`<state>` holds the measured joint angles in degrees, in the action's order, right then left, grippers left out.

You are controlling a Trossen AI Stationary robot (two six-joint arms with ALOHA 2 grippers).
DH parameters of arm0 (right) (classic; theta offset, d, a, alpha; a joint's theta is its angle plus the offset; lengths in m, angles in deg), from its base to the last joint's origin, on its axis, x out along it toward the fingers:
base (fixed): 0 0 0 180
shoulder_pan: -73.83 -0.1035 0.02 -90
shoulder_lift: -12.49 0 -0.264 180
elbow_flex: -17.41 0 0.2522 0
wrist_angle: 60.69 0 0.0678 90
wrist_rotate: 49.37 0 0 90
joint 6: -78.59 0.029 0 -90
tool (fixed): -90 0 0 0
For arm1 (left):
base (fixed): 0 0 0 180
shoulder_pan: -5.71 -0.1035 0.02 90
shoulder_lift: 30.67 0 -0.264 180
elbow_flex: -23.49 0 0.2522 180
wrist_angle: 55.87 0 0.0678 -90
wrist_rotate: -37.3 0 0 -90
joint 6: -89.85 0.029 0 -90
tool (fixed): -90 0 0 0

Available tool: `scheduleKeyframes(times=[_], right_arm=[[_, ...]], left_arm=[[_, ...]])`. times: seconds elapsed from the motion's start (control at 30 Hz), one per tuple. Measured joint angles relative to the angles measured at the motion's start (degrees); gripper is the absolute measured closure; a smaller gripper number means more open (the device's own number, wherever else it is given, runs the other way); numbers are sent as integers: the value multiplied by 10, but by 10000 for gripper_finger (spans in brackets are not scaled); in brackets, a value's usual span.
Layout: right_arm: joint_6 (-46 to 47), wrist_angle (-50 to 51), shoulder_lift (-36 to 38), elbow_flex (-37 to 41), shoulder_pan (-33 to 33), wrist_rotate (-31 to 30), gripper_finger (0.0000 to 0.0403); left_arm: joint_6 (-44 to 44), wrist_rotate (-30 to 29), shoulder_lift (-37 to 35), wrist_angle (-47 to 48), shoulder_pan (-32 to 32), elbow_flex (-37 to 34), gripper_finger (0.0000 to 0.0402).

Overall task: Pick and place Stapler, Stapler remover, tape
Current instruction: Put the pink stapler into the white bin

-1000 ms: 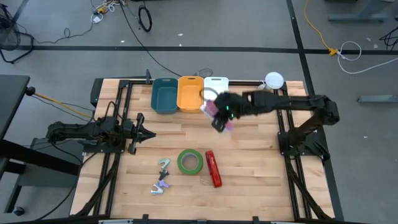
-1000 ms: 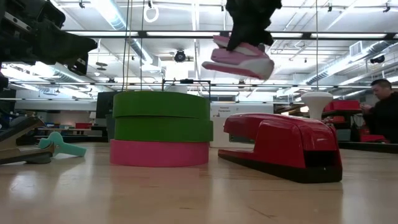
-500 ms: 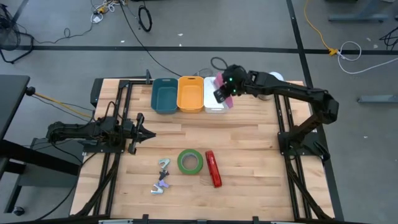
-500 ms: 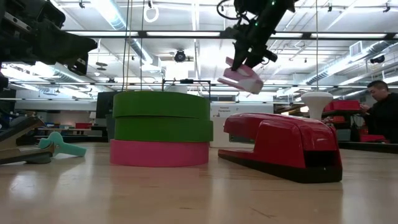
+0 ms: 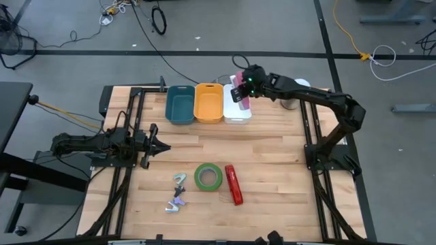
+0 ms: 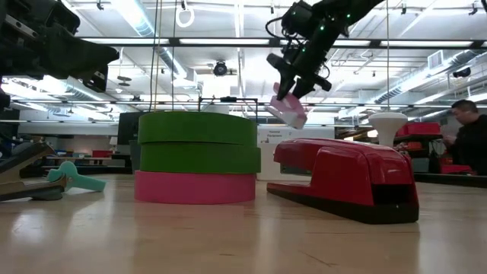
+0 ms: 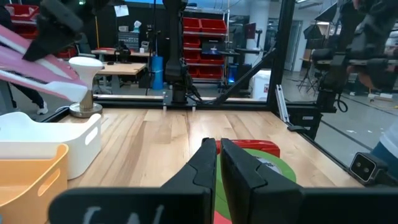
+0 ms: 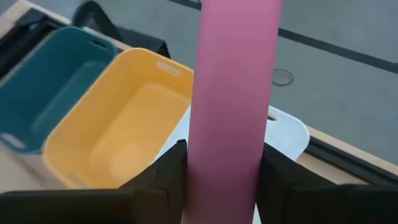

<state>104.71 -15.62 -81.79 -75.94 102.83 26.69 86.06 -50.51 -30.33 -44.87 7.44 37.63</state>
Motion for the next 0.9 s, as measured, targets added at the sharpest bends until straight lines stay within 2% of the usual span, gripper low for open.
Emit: scheduleKeyframes(times=[0.33, 0.53, 0.77, 0.9], right_arm=[[-31, -1, -72, -12, 24, 20, 266], [-44, -3, -108, -12, 28, 70, 266], [-60, 6, -120, -12, 30, 75, 265], [-57, 14, -120, -12, 30, 75, 249]], left_arm=[[0, 0, 0, 0, 0, 0, 376], [0, 0, 0, 0, 0, 0, 376], [0, 0, 0, 0, 0, 0, 376], [0, 0, 0, 0, 0, 0, 376]])
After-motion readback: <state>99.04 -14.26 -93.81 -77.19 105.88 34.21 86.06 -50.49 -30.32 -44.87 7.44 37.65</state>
